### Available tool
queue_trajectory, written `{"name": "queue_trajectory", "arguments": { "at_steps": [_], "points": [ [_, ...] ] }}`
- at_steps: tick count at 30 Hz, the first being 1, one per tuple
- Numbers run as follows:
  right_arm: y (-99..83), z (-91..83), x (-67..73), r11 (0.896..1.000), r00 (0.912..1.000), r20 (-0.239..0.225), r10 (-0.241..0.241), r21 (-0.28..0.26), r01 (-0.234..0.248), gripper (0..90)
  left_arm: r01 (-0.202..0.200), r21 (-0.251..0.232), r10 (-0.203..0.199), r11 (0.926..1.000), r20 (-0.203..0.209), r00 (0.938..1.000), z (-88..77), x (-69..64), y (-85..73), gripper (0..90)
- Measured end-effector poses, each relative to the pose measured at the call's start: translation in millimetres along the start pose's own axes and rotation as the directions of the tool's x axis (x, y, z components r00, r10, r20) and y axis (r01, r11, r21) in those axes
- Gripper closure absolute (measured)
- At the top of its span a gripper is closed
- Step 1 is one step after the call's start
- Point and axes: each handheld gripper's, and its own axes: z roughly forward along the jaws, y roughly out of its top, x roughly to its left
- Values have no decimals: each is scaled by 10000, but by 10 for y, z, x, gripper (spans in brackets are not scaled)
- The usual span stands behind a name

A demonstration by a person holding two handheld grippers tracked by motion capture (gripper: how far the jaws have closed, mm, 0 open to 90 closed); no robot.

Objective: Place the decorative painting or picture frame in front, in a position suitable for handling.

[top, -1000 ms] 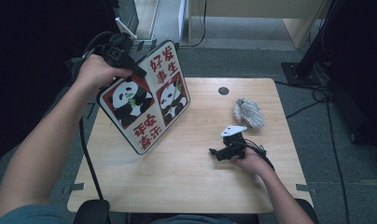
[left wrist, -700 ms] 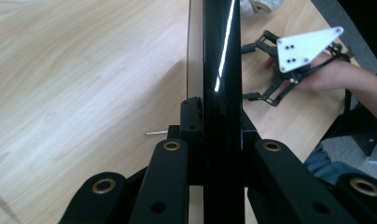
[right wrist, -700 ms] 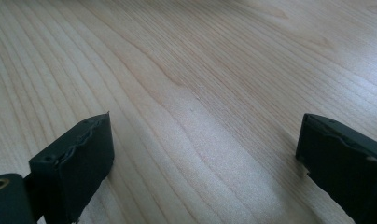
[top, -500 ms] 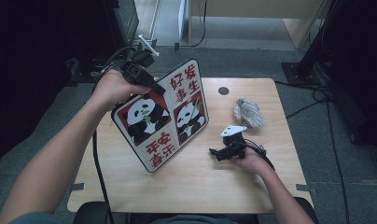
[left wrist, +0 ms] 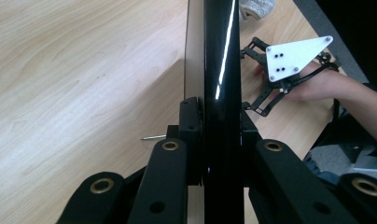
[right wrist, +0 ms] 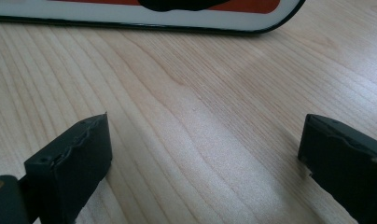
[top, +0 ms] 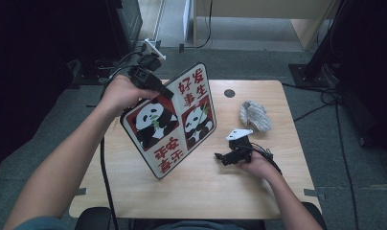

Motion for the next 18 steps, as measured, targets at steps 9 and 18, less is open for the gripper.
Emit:
{"name": "queue_trajectory", "arguments": {
  "at_steps": [9, 18],
  "points": [
    [-1, 0, -1, 10000, 10000, 7, -11, 4, 11, 28, -26, -86, 28, 10000, 155, 9999, -1, 17, -11, 724],
    [0, 0, -1, 10000, 10000, 4, -14, 0, 14, 28, -185, -747, 195, 9970, 131, 9997, -115, 18, -68, 541]
  ]
}}
